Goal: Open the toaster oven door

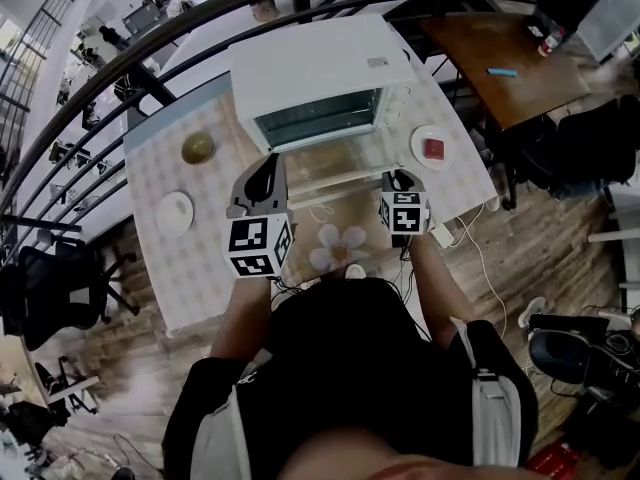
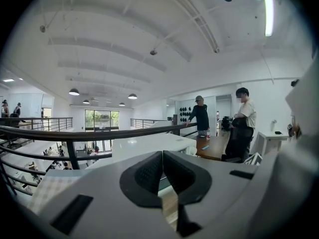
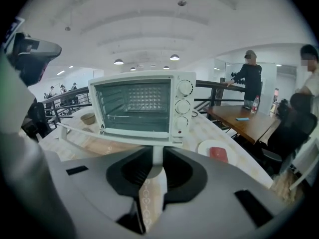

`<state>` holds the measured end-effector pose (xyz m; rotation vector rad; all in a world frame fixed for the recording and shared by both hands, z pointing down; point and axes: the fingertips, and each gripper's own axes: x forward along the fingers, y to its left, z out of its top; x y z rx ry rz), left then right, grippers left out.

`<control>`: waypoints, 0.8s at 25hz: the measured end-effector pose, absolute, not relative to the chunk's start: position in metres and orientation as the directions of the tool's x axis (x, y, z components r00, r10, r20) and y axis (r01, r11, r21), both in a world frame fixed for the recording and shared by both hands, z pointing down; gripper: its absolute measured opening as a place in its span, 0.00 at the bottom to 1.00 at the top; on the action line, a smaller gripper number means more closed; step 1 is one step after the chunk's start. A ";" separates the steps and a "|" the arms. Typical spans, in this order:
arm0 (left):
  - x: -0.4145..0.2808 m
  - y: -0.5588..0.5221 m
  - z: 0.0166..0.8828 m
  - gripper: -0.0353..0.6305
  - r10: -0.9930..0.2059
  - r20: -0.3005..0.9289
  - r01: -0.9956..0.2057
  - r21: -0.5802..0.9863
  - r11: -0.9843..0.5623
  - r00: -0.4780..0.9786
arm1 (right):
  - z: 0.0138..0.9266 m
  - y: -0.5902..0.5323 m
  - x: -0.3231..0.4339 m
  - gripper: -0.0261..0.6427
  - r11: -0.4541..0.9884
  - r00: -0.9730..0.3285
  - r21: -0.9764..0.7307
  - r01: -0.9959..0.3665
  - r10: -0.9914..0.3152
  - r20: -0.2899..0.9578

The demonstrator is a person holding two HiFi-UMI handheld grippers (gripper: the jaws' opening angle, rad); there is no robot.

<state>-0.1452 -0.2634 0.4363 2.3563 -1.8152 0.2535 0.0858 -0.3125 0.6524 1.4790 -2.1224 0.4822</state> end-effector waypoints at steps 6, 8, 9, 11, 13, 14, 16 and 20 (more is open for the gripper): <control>-0.139 -0.267 0.443 0.08 -0.934 0.249 -0.966 0.017 -0.259 0.255 | 0.679 -0.296 0.088 0.14 0.345 -0.268 0.012 -0.939 -0.750 0.604; -0.136 -0.266 0.446 0.08 -0.931 0.255 -0.964 0.017 -0.264 0.260 | 0.688 -0.292 0.090 0.14 0.346 -0.268 0.013 -0.938 -0.749 0.606; -0.134 -0.266 0.446 0.08 -0.930 0.257 -0.963 0.016 -0.268 0.263 | 0.691 -0.290 0.090 0.14 0.346 -0.270 0.011 -0.938 -0.750 0.604; -0.130 -0.267 0.445 0.08 -0.929 0.257 -0.962 0.013 -0.273 0.267 | 0.697 -0.288 0.091 0.14 0.349 -0.276 0.006 -0.937 -0.752 0.599; -0.128 -0.268 0.444 0.08 -0.928 0.256 -0.961 0.011 -0.276 0.270 | 0.703 -0.286 0.092 0.14 0.349 -0.278 0.005 -0.937 -0.756 0.592; -0.127 -0.268 0.444 0.08 -0.928 0.256 -0.961 0.010 -0.277 0.270 | 0.706 -0.285 0.093 0.14 0.346 -0.275 0.007 -0.938 -0.759 0.591; -0.126 -0.268 0.444 0.08 -0.928 0.258 -0.961 0.007 -0.276 0.269 | 0.714 -0.282 0.093 0.14 0.338 -0.267 0.009 -0.941 -0.761 0.591; -0.125 -0.266 0.443 0.08 -0.927 0.261 -0.961 0.000 -0.278 0.268 | 0.734 -0.276 0.095 0.14 0.332 -0.258 0.014 -0.943 -0.759 0.597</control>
